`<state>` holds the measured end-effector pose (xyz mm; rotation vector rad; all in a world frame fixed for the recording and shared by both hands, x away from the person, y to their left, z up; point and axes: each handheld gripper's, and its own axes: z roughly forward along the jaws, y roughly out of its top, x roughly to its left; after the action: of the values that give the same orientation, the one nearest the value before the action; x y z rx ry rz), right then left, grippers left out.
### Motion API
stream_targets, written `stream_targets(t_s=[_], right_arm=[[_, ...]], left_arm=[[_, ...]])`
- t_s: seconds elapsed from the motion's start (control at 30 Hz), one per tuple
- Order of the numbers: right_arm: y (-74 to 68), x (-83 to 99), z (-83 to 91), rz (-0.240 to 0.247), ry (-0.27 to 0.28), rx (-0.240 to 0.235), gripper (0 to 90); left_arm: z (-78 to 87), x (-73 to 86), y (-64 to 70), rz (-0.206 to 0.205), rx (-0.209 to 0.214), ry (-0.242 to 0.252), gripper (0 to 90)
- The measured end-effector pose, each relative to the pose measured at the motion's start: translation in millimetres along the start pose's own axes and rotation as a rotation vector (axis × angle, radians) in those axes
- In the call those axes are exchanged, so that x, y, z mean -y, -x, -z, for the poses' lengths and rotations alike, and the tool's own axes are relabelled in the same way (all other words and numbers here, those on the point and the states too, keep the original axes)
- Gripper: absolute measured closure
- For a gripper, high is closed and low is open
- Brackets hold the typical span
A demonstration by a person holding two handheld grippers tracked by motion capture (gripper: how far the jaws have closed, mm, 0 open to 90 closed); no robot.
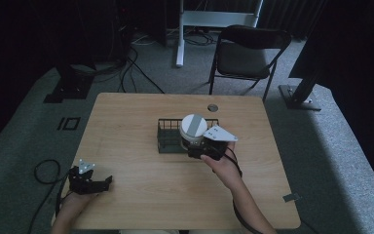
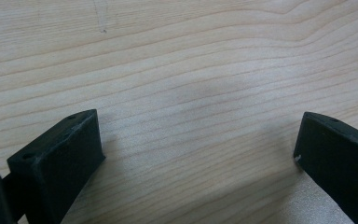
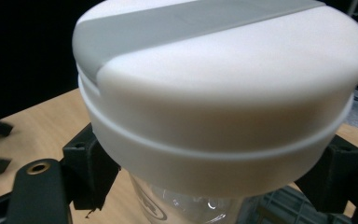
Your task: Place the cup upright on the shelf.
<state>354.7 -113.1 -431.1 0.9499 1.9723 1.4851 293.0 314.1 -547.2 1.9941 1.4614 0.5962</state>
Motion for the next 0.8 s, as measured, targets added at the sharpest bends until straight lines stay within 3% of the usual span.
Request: stream_targets(t_s=[0.3, 0.43, 0.63, 0.8], right_arm=[[6.7, -9.3, -14.3, -0.038, 0.018, 0.072, 18.2], [11.5, -12.6, -24.8, -0.033, 0.005, 0.121, 18.2], [16.9, -15.1, -40.1, -0.072, -0.030, 0.194, 18.3], [12.0, -15.1, -54.1, -0.111, -0.064, 0.259, 18.2]], left_arm=[[0.0, 0.0, 0.1, 0.000, 0.001, 0.000, 1.2], [-0.1, 0.0, 0.2, 0.007, -0.002, 0.001, 1.3], [0.0, 0.0, 0.0, 0.005, -0.002, 0.000, 1.3], [0.0, 0.0, 0.0, 0.006, -0.002, 0.000, 1.3]])
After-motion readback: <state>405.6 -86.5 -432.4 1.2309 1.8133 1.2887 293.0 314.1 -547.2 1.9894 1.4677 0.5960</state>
